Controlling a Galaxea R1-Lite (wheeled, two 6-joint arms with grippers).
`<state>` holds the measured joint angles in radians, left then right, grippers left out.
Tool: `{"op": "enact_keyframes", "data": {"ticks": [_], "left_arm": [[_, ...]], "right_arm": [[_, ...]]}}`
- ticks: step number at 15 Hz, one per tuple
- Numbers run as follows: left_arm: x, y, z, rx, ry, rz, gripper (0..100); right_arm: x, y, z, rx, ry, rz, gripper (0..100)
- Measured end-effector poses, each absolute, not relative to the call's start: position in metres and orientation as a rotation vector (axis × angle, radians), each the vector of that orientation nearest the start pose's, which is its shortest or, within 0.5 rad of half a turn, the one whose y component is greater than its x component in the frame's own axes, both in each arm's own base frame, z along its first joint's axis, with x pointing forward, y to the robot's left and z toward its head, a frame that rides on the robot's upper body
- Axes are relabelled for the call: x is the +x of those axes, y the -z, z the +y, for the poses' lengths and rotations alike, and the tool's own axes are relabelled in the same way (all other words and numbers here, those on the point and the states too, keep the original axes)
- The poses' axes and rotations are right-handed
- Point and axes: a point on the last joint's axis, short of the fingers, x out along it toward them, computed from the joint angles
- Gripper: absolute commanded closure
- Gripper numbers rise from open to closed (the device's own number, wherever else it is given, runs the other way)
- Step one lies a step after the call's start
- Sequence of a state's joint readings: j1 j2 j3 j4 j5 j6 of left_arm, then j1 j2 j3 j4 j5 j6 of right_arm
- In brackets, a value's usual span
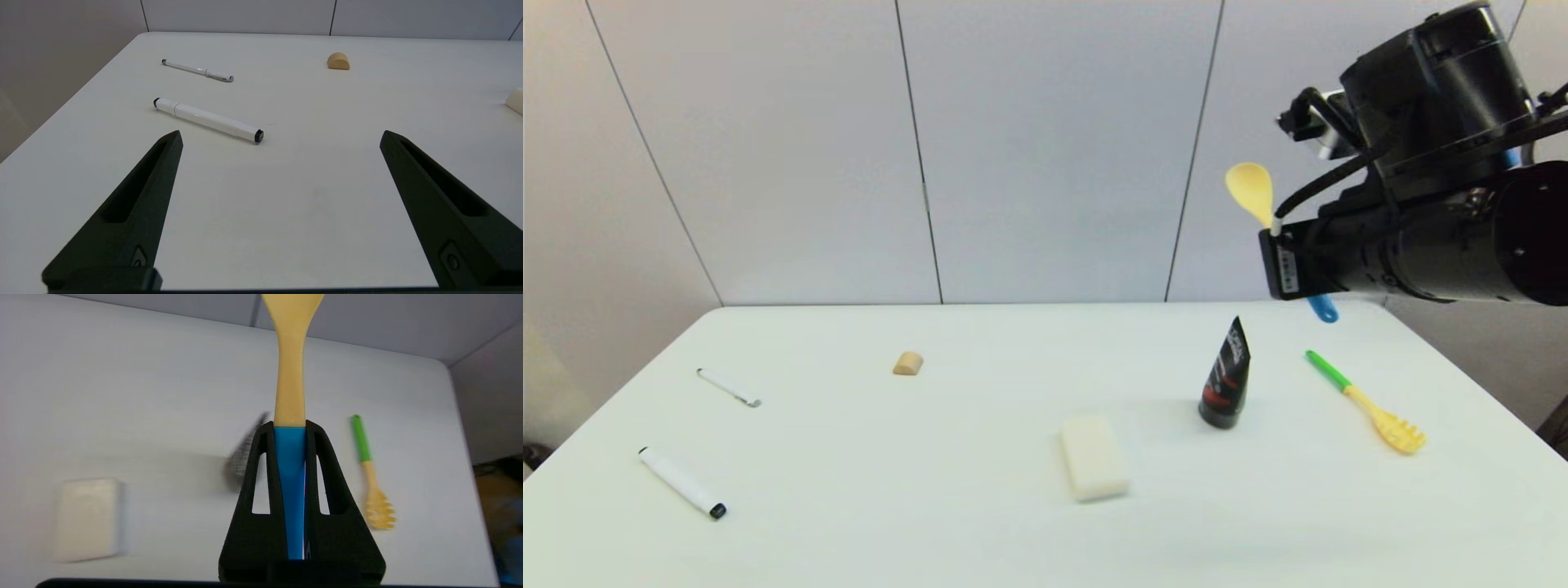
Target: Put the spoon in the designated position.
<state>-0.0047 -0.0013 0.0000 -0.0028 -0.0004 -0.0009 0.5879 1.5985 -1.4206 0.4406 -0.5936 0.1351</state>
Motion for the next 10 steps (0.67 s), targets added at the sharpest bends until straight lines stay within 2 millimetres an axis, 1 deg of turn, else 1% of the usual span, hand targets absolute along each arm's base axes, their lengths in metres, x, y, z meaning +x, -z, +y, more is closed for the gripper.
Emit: {"op": "enact_keyframes", "data": {"ticks": [2,3,7,10], "left_arm": [[-0.023,-0.076,0.000,-0.001,0.004,-0.004,0],[-0.023,-0.076,0.000,-0.001,0.005,-0.004,0],[-0.023,-0.076,0.000,-0.001,0.004,-0.004,0],[-0.023,-0.076,0.000,-0.001,0.005,-0.004,0]], "right_arm": [[0.237,-0.283,0.122,-0.242,0.054,0.539,100],[0.236,-0.281,0.116,-0.238,0.045,0.550,100],[0.232,-0.273,0.101,-0.218,0.013,0.597,100],[0.236,-0.264,0.087,-0.213,0.026,0.641,100]]}}
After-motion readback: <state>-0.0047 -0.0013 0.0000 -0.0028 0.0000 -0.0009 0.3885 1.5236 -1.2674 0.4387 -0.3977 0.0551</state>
